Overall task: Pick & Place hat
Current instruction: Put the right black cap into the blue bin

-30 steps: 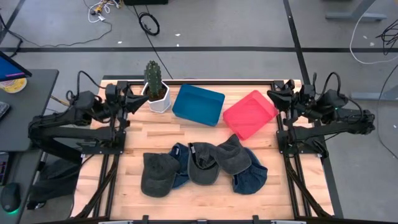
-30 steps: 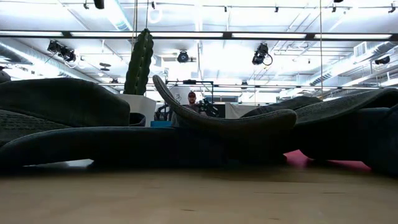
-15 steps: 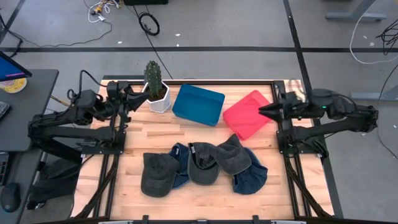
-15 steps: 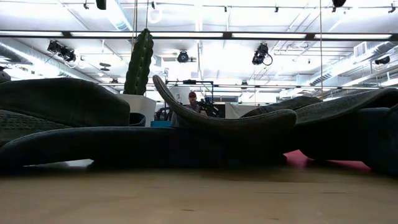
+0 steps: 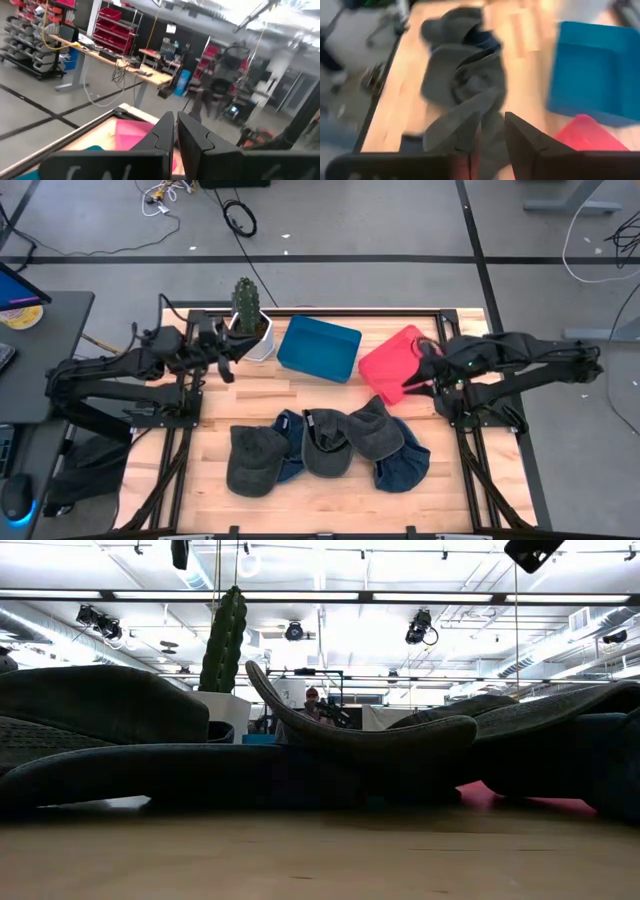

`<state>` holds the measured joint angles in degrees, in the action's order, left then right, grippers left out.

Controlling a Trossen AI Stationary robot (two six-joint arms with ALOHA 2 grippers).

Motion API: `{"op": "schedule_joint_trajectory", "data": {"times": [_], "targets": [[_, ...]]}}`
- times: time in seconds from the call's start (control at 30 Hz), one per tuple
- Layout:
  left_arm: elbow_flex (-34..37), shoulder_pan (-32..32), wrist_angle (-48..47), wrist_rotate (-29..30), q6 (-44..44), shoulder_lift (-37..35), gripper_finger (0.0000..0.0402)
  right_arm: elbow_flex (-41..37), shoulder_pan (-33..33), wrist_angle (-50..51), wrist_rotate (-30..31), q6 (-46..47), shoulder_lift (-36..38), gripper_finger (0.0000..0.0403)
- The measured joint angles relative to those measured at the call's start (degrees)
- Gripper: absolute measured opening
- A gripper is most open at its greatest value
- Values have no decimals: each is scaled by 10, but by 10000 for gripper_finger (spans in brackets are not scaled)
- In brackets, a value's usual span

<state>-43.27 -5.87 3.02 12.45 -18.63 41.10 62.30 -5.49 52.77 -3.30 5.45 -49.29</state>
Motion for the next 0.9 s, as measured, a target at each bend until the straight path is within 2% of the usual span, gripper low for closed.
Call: {"op": "schedule_joint_trajectory", "data": {"times": [0.13, 0.4, 0.57, 0.73, 0.9], "targets": [[0, 0, 0, 0, 13, 17, 25, 0, -31, 17, -19, -52, -23, 75], [0, 0, -3, -17, 13, 29, 25, 32, -119, 32, -22, -57, -61, 56], [0, 0, -4, -86, -3, 23, 25, 78, -165, 99, -1, -55, -106, 48], [0, 0, -5, -176, -32, 23, 19, 86, -183, 118, -22, -7, -140, 50], [0, 0, -26, -181, -33, 23, 9, 61, -184, 119, -71, 25, -161, 70]]}}
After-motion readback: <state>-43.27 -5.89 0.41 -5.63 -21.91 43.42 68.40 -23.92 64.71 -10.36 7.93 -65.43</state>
